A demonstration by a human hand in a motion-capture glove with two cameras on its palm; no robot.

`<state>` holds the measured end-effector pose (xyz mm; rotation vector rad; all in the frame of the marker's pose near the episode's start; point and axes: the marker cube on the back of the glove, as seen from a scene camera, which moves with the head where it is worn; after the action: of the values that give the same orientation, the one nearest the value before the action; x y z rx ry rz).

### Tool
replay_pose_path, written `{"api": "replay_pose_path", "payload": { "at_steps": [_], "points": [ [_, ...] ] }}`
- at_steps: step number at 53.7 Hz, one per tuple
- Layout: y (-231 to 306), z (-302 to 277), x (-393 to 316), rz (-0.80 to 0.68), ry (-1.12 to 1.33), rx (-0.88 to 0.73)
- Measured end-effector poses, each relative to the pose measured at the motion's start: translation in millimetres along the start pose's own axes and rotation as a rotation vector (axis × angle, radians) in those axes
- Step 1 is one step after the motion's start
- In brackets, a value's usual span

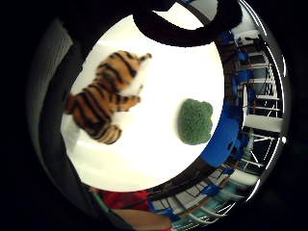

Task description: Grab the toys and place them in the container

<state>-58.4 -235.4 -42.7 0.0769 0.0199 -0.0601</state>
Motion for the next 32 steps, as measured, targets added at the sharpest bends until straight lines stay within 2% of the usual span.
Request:
{"api": "replay_pose_path", "payload": {
  "at_steps": [21,32],
  "points": [
    [-8,48,31,0.094,0.062,-0.105],
    [-10,75,35,0.126,0.02,-0.166]
  ]
}}
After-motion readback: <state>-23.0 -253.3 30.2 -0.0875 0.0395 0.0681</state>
